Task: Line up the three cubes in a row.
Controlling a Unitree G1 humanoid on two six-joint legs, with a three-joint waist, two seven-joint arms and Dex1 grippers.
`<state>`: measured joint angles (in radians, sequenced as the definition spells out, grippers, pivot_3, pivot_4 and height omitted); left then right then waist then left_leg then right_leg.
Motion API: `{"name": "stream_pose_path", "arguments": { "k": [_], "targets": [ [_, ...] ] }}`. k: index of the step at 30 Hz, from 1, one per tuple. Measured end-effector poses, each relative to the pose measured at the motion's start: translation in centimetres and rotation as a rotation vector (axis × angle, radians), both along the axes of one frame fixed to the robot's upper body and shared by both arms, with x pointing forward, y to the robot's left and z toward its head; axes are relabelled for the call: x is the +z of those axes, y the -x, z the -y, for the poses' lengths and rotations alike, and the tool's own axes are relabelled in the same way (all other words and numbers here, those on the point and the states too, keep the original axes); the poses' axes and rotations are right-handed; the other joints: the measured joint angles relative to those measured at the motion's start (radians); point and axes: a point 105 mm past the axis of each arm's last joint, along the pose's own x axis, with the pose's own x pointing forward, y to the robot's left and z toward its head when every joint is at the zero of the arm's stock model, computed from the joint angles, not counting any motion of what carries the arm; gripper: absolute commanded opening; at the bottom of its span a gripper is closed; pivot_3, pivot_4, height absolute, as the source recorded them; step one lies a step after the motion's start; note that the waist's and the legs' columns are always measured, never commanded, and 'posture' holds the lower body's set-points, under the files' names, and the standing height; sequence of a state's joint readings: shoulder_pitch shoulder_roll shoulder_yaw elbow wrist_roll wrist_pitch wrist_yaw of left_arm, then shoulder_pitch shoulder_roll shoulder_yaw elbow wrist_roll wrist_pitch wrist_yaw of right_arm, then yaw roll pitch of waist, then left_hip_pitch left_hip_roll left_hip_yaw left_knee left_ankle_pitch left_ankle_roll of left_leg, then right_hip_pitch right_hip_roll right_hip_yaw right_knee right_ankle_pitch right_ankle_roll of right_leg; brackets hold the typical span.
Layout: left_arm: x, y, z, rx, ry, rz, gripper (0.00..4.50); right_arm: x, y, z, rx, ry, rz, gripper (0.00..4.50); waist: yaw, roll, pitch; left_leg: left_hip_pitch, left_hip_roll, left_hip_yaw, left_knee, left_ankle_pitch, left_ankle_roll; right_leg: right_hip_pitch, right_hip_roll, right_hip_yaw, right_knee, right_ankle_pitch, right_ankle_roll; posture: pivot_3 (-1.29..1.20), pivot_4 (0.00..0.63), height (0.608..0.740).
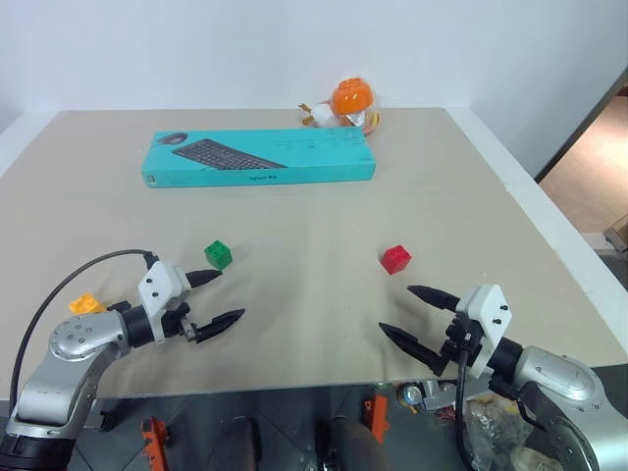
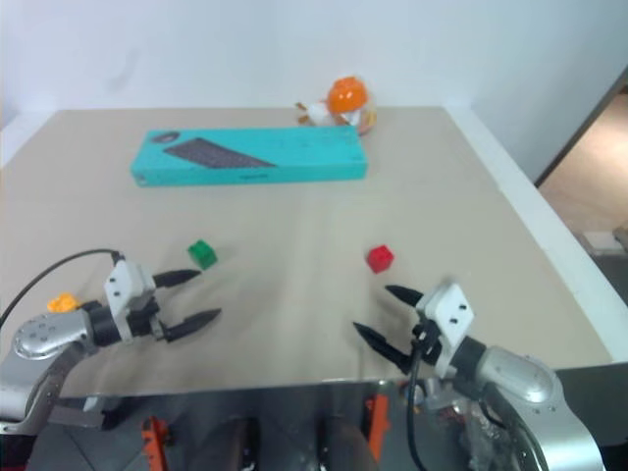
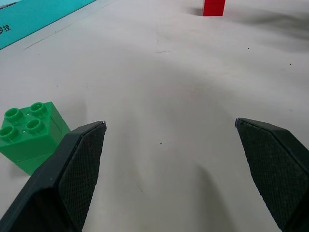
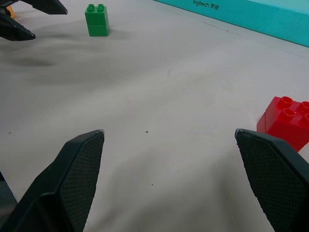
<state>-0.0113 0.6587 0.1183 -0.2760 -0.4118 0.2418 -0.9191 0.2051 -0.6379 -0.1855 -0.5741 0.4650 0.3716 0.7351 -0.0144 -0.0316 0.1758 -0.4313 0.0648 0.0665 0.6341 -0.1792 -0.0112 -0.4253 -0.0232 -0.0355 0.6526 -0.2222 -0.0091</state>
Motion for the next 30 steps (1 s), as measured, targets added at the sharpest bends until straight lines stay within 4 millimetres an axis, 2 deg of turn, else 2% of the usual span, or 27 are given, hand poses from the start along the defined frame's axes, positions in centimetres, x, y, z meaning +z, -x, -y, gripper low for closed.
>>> {"name": "stream_pose_path", "arguments": {
  "k": [3,9,18,21,26,30],
  "targets": [
    [0.0,0.0,0.2,0.004,0.014,0.001,4.43,-0.1,0.0,-0.1,-0.009,-0.003,0.002,4.5,0.0,0.0,0.0,0.0,0.0,0.0,0.0,0.0,0.0,0.0,0.0,0.0,0.0,0.0,0.0,0.0,0.15,0.74],
    [-0.6,0.2,1.3,0.062,0.152,-0.063,4.43,-0.8,0.0,-0.7,-0.021,-0.016,-0.013,4.5,0.0,0.0,0.0,0.0,0.0,0.0,0.0,0.0,0.0,0.0,0.0,0.001,0.0,0.0,0.001,0.0,0.15,0.74],
    [-0.6,0.8,1.5,0.085,0.175,-0.066,4.43,-0.6,-0.4,-1.0,-0.039,-0.04,-0.002,4.5,0.001,0.0,0.0,0.001,0.0,0.0,0.0,0.0,0.0,0.001,0.0,0.0,0.0,0.0,0.0,0.0,0.15,0.74],
    [-0.2,1.1,1.9,0.028,0.169,-0.043,4.43,0.4,-1.3,-1.1,-0.096,-0.078,0.048,4.5,0.0,0.0,0.0,0.001,-0.001,0.0,0.0,0.0,0.0,0.001,0.001,0.0,0.0,0.0,0.0,0.0,0.15,0.74],
    [1.2,2.0,4.4,-0.227,0.122,-0.019,4.43,3.6,-4.6,-0.4,-0.247,-0.094,0.19,4.5,0.001,0.0,0.0,0.001,-0.002,0.001,0.001,0.001,0.001,0.001,0.002,0.0,0.0,0.001,0.0,0.0,0.15,0.74],
    [1.6,2.1,5.9,-0.375,0.089,-0.023,4.43,2.9,-7.1,0.7,-0.334,-0.068,0.167,4.5,0.001,0.0,0.0,0.0,-0.003,0.002,0.002,0.001,0.001,0.001,0.002,0.001,0.0,0.001,0.001,0.0,0.15,0.74]
  ]
}}
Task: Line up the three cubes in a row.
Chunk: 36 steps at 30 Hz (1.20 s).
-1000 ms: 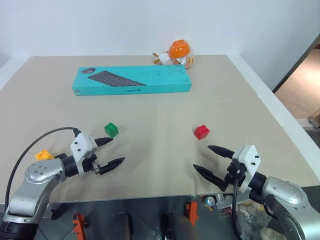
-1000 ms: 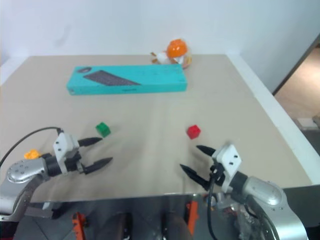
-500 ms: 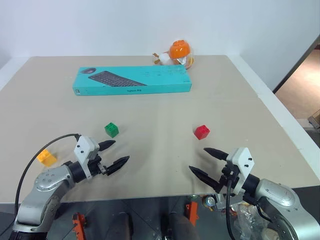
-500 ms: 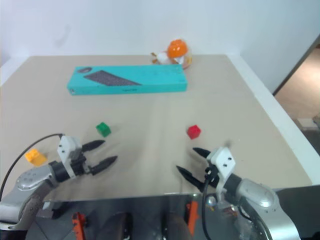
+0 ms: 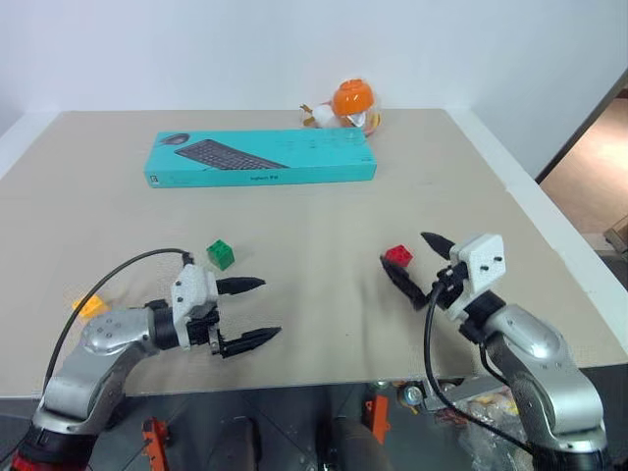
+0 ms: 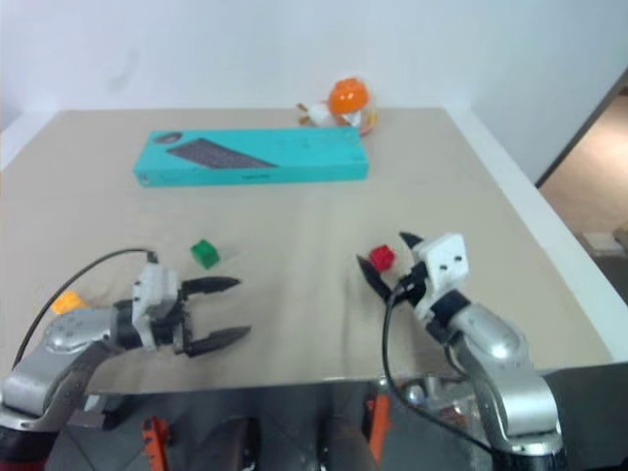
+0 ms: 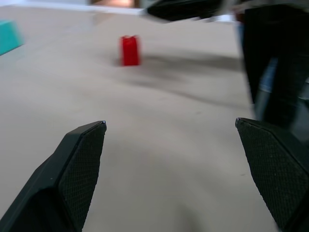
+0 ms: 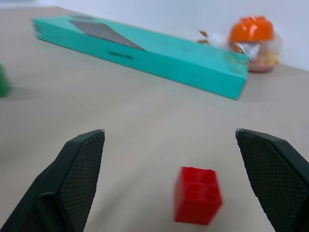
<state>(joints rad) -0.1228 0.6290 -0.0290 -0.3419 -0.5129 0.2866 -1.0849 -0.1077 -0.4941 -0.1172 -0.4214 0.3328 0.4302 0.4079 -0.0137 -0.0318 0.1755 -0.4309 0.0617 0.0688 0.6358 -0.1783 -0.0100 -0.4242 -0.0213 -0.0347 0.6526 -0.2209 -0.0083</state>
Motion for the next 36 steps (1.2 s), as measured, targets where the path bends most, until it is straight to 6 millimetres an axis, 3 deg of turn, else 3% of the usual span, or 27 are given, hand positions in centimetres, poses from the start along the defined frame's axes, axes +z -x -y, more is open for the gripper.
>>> {"name": "stream_pose_path", "arguments": {
  "k": [7,14,15,23,26,31,36],
  "targets": [
    [-0.6,-0.1,1.2,-0.065,0.011,-0.035,4.43,-2.8,-2.8,1.0,-0.059,0.004,-0.101,4.5,-0.001,0.0,0.0,-0.002,0.001,-0.001,-0.001,-0.001,0.001,-0.001,0.003,0.002,0.0,0.002,0.006,0.0,0.15,0.74],
    [-0.8,-0.1,1.4,-0.065,0.011,-0.027,4.43,-4.6,-3.7,1.6,-0.073,0.006,-0.176,4.5,-0.001,0.0,0.0,-0.001,0.002,-0.002,-0.001,-0.001,0.001,-0.001,0.004,0.002,0.0,0.003,0.004,0.0,0.15,0.74],
    [-0.8,-0.1,1.5,-0.062,0.011,-0.024,4.5,-4.8,-3.7,1.6,-0.075,0.003,-0.183,3.93,-0.001,0.0,0.0,-0.001,0.002,-0.002,-0.001,-0.001,0.001,-0.001,0.004,0.002,0.0,0.003,0.004,0.0,0.15,0.74],
    [-1.4,-0.2,1.6,-0.026,0.016,-0.026,4.5,-5.3,-3.9,0.9,-0.061,-0.026,-0.206,1.25,-0.002,0.0,0.0,-0.001,0.002,-0.001,-0.001,-0.001,0.001,-0.001,0.004,0.003,0.0,0.004,0.006,0.0,0.15,0.74],
    [-1.5,-0.2,1.6,-0.007,0.026,-0.032,4.5,-5.3,-3.8,0.8,-0.058,-0.027,-0.208,1.24,-0.002,0.0,0.0,0.0,0.002,-0.001,-0.001,-0.001,0.001,-0.001,0.004,0.003,0.0,0.004,0.006,0.0,0.15,0.74],
    [-1.3,-0.8,1.2,0.062,0.051,-0.014,4.5,-4.0,-3.5,-0.1,0.05,-0.02,-0.2,1.24,-0.003,0.001,0.0,0.0,0.002,0.0,-0.001,-0.001,0.001,-0.001,0.004,0.003,0.0,0.004,0.006,0.0,0.15,0.74],
    [-1.8,-1.4,-0.2,0.207,0.081,-0.011,4.5,0.5,-3.0,-4.6,0.406,0.081,-0.123,1.24,-0.009,0.001,0.001,0.001,0.004,0.001,-0.001,-0.001,0.001,-0.001,0.006,0.004,0.0,0.005,0.006,0.0,0.15,0.74]
  ]
}}
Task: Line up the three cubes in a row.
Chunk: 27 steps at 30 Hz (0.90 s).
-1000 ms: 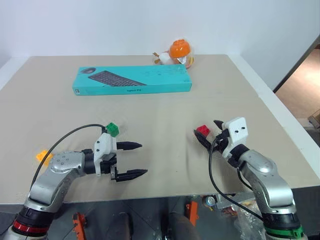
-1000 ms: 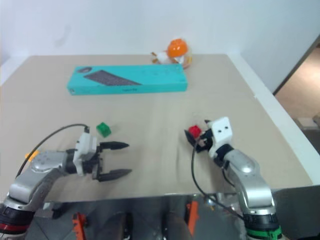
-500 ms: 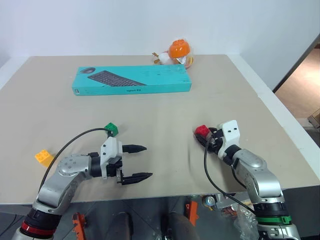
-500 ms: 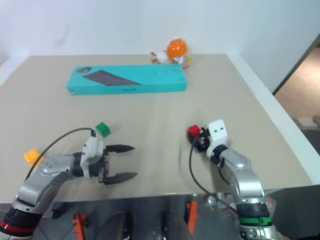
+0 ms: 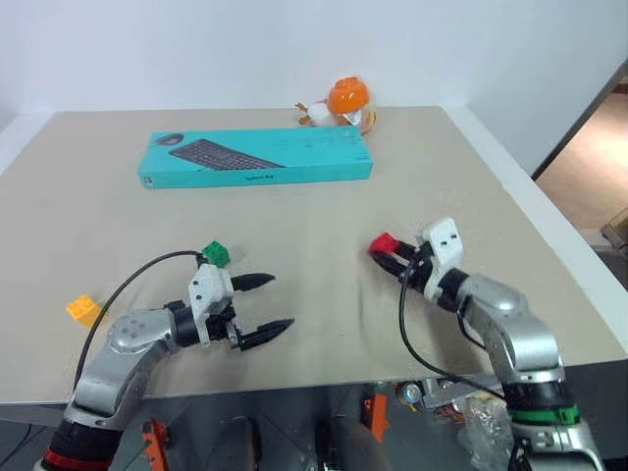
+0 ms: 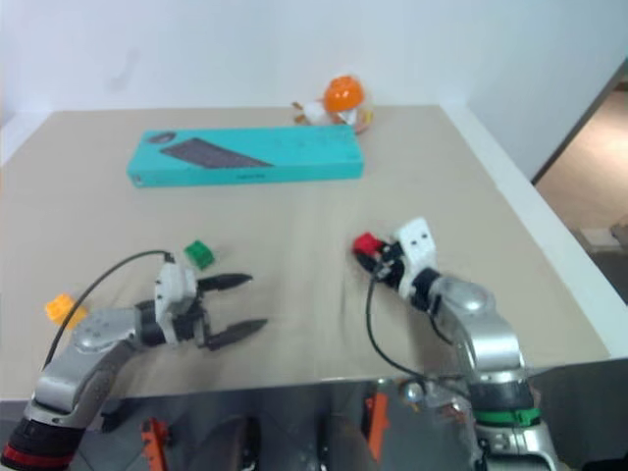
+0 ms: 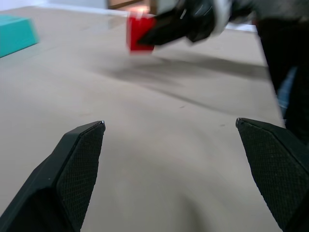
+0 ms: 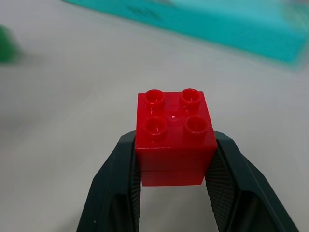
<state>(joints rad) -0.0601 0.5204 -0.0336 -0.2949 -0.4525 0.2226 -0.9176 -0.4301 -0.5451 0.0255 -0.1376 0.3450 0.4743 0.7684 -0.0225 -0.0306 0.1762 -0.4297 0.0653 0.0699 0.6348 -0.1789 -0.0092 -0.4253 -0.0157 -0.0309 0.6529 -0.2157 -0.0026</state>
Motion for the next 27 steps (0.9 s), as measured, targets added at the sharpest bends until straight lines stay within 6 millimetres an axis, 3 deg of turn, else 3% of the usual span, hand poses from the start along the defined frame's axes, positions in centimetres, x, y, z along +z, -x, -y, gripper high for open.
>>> {"name": "stream_pose_path", "arguments": {
  "k": [4,8,13,27],
  "targets": [
    [-1.2,0.3,-0.8,0.07,-0.021,-0.013,4.5,0.8,1.7,-3.9,0.355,0.126,0.007,1.24,0.003,0.0,0.0,-0.001,0.0,-0.002,0.0,0.0,0.0,0.0,0.0,-0.001,0.0,-0.001,-0.002,0.0,0.15,0.74],
    [-1.3,0.5,-1.0,0.089,-0.02,-0.001,4.5,-0.6,1.6,-5.1,0.512,0.204,-0.038,1.24,0.007,0.0,0.0,-0.002,0.0,-0.002,0.0,0.0,0.0,0.0,-0.001,-0.002,0.0,-0.001,-0.002,0.0,0.15,0.74],
    [-0.5,0.7,-1.8,0.092,-0.024,0.055,4.5,-2.3,1.0,-5.6,0.599,0.255,-0.075,1.24,0.006,0.0,0.0,-0.001,-0.001,0.001,0.0,0.0,0.0,-0.001,-0.001,-0.001,0.0,-0.001,-0.001,0.0,0.15,0.74],
    [0.3,1.2,-1.5,0.086,-0.022,0.088,4.5,-4.0,0.4,-6.3,0.69,0.275,-0.097,1.24,0.006,0.0,0.0,-0.001,0.001,0.006,0.0,0.0,0.0,-0.001,-0.001,-0.001,0.0,0.0,-0.001,0.0,0.15,0.74]
  ]
}}
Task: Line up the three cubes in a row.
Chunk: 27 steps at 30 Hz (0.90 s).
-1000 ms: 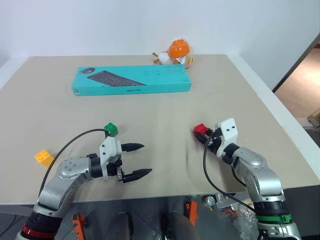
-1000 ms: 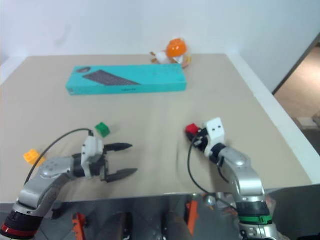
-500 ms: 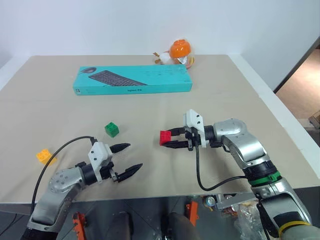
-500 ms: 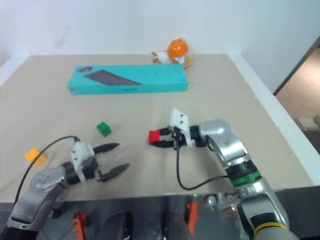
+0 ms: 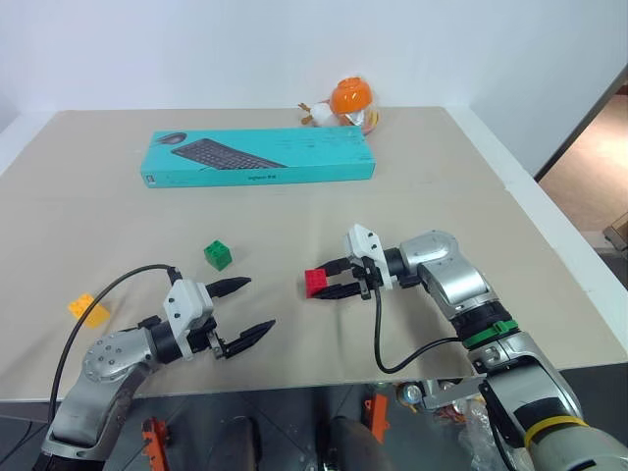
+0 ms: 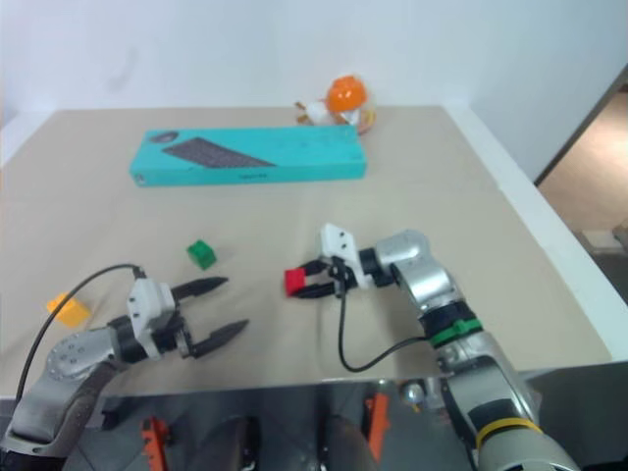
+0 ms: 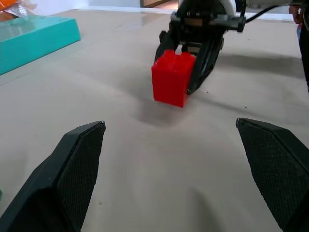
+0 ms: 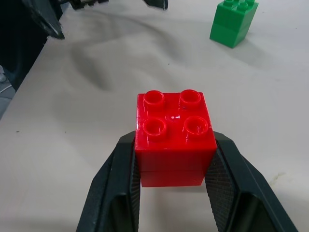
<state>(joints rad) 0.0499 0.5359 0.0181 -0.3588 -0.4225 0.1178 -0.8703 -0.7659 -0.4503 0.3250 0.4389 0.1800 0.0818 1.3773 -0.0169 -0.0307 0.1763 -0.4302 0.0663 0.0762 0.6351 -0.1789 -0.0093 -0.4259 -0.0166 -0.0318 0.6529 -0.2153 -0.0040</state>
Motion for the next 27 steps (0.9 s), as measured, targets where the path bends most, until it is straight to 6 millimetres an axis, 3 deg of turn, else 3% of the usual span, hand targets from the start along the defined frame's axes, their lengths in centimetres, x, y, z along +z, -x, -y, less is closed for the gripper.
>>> {"name": "stream_pose_path", "arguments": {
  "k": [13,15,21,27],
  "targets": [
    [0.1,-0.1,0.2,0.013,0.004,-0.005,4.5,-1.1,-1.0,0.1,-0.026,0.015,-0.003,1.24,0.0,0.0,0.0,0.0,0.0,0.001,0.0,0.0,0.0,0.0,0.0,0.001,0.0,0.0,0.0,0.0,0.15,0.74],
    [0.1,-0.1,0.2,0.011,0.005,-0.007,4.5,-1.3,-1.1,0.2,-0.034,0.02,-0.008,2.31,-0.001,0.0,0.0,0.0,0.0,0.001,0.0,0.0,0.0,0.0,0.0,0.001,0.0,0.0,0.0,0.0,0.15,0.74],
    [0.1,-0.2,0.3,0.016,0.007,-0.007,4.5,-1.8,-1.4,0.7,-0.048,0.047,-0.005,4.36,-0.001,0.0,0.0,0.0,0.0,0.001,0.0,0.0,0.0,0.0,0.0,0.001,0.0,0.0,0.0,0.0,0.15,0.74],
    [-0.2,-0.4,-0.1,0.057,0.009,-0.017,4.5,-0.5,-1.1,1.0,-0.052,0.026,0.027,4.46,-0.001,0.0,0.0,0.0,0.001,0.001,0.0,0.0,0.0,-0.001,0.0,0.002,0.0,0.0,0.0,0.0,0.15,0.74]
  ]
}}
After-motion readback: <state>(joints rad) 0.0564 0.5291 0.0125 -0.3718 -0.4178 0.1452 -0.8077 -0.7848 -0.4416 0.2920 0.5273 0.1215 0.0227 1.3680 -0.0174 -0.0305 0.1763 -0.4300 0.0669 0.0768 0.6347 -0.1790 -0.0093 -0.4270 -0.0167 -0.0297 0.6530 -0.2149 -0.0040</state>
